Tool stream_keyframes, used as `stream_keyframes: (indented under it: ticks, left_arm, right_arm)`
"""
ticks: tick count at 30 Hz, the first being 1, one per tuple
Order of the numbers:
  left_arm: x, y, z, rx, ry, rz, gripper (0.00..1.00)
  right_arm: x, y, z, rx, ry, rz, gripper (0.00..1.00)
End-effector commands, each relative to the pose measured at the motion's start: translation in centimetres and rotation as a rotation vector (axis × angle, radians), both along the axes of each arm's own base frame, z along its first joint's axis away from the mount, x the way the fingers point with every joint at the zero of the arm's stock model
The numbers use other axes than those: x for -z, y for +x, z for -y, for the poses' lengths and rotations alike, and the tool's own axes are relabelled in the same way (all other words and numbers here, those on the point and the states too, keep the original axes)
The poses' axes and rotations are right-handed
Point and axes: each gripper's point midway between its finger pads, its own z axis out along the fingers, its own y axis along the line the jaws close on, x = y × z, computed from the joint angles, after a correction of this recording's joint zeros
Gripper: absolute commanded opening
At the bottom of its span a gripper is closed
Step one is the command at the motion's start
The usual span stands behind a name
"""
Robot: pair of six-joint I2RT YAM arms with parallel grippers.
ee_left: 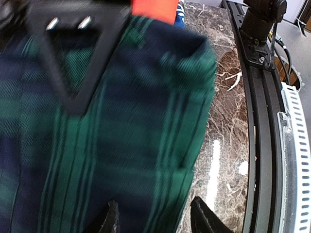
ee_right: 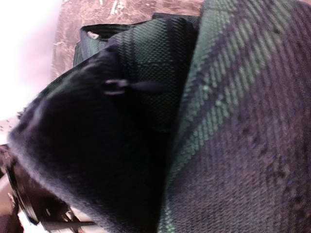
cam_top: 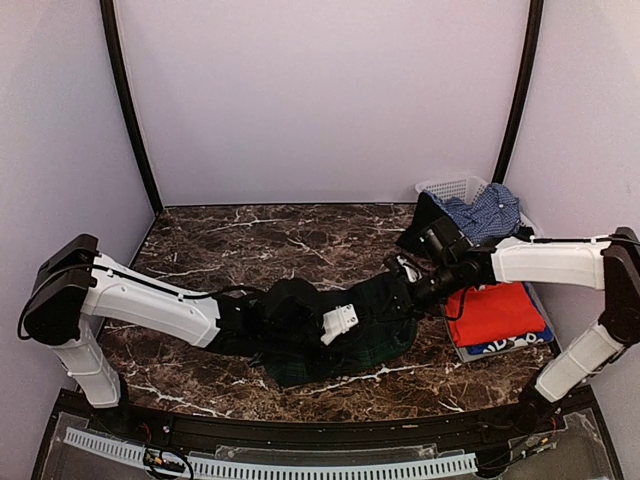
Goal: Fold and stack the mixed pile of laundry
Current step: Pass from the left arm to the right, then place the square-folded skirt at the corner of the board.
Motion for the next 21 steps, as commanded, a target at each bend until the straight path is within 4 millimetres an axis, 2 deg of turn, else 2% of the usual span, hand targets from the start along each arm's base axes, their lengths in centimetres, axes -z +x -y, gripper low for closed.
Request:
stream_keyframes:
  ticks: [1,7,12,15,18,21]
  left_arm:
    - [-1.3,-0.3,-0.8,-0.012,-0.061,-0.040,0.49]
    - [-0.8,-0.4,-1.0,0.005,-0.061,-0.046,0.49]
    - [-0.7,-1.0,-0.9,0.029,-0.078,-0.073,0.49]
    - [-0.7,-1.4,-1.0,0.039,-0.092,-0.088,0.49]
    - [-0.3,-1.9,-1.3,0.054,-0.097,-0.102,0.51]
    - [-0.4,-2.0,-1.5,0.063,-0.113,-0.100,0.57]
  right_arm:
    - [-1.5,-1.2,4.3,0.010,-0.187,0.076,0.00]
    - [-3.7,-1.2,8.6,0.061,-0.356,0.143,0.00]
    - [-4.2,-0.7,11.9,0.115,-0.526,0.175,0.00]
    - [-4.9,-0.6,13.4,0.140,-0.592,0.197,0.00]
    - [-6.3,-0.5,13.9,0.161,-0.599,0.223,0.00]
    - [-7.8,-0.4,15.1,0.185,-0.644,0.252,0.00]
